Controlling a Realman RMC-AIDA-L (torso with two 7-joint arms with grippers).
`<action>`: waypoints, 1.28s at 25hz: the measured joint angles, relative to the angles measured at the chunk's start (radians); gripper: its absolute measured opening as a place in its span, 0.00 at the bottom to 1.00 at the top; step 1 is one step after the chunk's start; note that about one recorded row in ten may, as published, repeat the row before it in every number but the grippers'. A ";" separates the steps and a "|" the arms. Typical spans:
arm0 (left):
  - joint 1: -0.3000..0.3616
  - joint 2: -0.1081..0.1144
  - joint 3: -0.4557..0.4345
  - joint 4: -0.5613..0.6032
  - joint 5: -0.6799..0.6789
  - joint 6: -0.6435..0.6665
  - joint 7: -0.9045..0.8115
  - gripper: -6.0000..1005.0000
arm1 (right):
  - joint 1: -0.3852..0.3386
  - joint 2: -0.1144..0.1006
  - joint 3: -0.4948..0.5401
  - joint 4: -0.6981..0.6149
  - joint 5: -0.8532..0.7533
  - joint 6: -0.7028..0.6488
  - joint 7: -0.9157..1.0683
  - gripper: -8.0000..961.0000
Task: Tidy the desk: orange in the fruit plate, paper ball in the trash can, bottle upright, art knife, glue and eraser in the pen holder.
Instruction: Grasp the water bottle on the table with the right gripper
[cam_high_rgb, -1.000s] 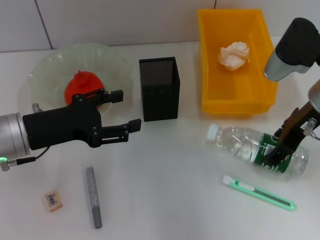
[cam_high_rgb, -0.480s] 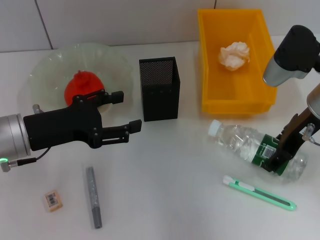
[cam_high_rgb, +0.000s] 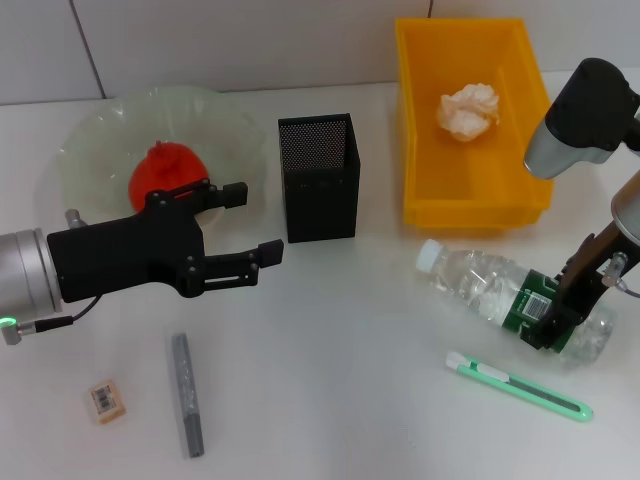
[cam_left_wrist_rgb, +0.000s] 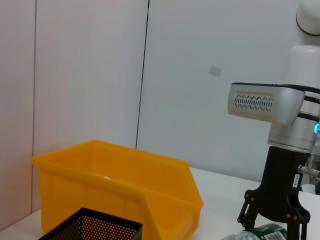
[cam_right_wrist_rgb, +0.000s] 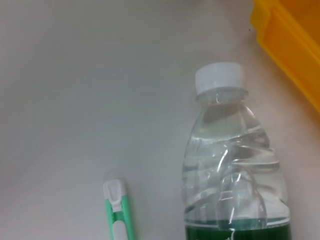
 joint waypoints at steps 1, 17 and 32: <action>0.000 0.000 0.000 0.000 0.000 0.000 0.000 0.82 | 0.001 0.000 0.000 0.005 0.000 0.003 0.000 0.86; -0.005 0.002 -0.003 -0.009 0.004 -0.001 0.002 0.82 | 0.010 0.001 -0.020 0.034 -0.024 0.032 0.012 0.86; -0.005 0.001 0.000 -0.011 0.006 -0.010 0.002 0.82 | 0.025 0.000 -0.040 0.076 -0.050 0.051 0.037 0.81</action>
